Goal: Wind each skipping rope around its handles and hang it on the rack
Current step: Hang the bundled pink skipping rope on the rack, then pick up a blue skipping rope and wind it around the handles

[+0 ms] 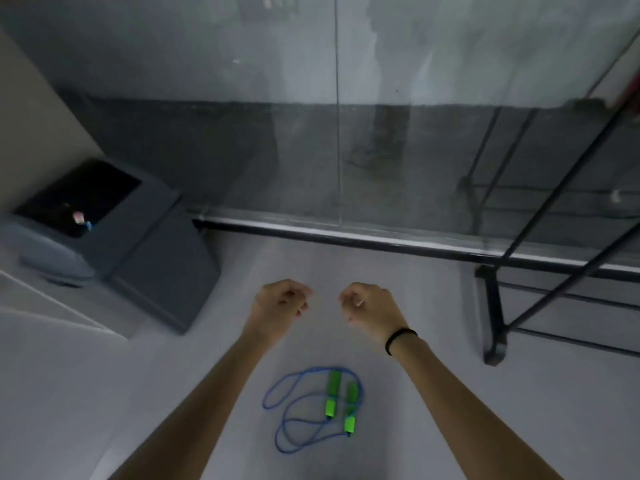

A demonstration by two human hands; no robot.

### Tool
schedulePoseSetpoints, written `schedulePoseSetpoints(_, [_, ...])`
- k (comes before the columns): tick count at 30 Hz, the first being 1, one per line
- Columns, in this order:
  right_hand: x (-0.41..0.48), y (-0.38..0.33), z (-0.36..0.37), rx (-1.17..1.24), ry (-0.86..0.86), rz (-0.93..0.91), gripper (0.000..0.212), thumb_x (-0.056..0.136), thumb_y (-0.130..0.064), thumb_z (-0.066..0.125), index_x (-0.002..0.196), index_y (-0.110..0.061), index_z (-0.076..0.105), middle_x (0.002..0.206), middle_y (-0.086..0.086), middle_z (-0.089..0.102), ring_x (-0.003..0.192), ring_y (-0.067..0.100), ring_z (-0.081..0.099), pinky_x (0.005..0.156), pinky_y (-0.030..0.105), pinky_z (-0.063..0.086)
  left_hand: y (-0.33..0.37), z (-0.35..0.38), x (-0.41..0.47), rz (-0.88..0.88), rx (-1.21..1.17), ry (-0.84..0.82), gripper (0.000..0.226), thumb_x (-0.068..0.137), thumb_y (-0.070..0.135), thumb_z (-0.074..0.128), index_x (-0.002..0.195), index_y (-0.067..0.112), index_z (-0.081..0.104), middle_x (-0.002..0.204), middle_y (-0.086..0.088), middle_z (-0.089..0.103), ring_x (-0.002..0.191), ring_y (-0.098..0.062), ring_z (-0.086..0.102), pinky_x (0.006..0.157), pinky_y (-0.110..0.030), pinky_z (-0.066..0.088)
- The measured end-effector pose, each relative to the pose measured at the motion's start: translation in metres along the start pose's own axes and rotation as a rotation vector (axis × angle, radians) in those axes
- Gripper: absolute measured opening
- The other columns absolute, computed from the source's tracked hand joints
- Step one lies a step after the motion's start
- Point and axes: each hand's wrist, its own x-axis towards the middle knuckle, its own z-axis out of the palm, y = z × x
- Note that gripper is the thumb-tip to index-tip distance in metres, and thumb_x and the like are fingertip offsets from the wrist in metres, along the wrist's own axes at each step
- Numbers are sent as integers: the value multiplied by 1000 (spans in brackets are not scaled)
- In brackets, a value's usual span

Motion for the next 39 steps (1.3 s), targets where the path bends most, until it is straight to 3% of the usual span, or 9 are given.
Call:
schedulePoseSetpoints(8, [84,238,170,-85,-26,0,17,85,-22,51,90,-15,67,88,5,69,82,27,66,81,41,54,-254,120,43,37,1,-1,21,86,-2,54,81,11,69,64,0,63,49,1,55,55,-9,47])
schedulePoseSetpoints(17, [131,444,288,-287,-82,32,19,88,-21,48,92,-16,66,98,8,68,93,27,62,83,38,52,-473,217,58,9,-17,13,32,85,-8,53,70,16,67,48,8,61,45,0,53,56,-15,48])
schedulePoseSetpoints(20, [145,480,312,-359,-109,35,18,89,-22,45,90,-15,62,99,10,67,93,30,62,81,38,52,-503,228,58,1,28,2,37,85,-3,55,65,26,66,49,12,63,47,-1,54,62,-24,50])
schedulePoseSetpoints(25, [155,516,349,-402,-90,227,23,92,-13,42,108,-3,55,117,22,58,108,35,57,85,36,46,-515,230,48,-12,41,-9,28,87,0,54,70,18,65,50,11,62,45,2,54,53,-8,45])
schedulePoseSetpoints(27, [157,533,366,-394,-105,325,41,94,-14,44,131,3,38,136,23,42,125,35,44,102,36,37,-516,227,46,-21,29,-21,29,87,-1,54,69,19,65,50,11,63,45,3,54,51,-7,43])
schedulePoseSetpoints(30, [159,558,392,-361,-114,473,68,93,-25,52,139,10,16,146,24,30,135,33,34,109,35,31,-515,219,46,-30,-2,-37,28,88,-2,53,70,16,65,59,2,62,46,3,55,51,-7,43])
schedulePoseSetpoints(34, [160,566,398,-241,-134,693,81,76,-23,73,135,4,24,137,16,46,127,27,47,102,34,40,-518,207,47,-50,37,-69,21,89,-1,52,79,12,67,66,-1,63,48,2,56,53,-7,43])
schedulePoseSetpoints(37, [173,560,384,-135,-266,772,74,79,-41,64,136,-3,35,113,12,55,100,23,56,85,30,46,-524,200,49,-85,63,-64,22,88,0,52,81,14,67,68,-1,64,48,3,56,53,-7,43])
schedulePoseSetpoints(39, [181,559,383,-2,-306,793,73,80,-48,61,135,-5,39,116,16,57,96,26,58,81,33,50,-527,200,49,-101,76,-72,23,89,1,52,80,15,67,68,0,64,48,2,56,52,-7,43])
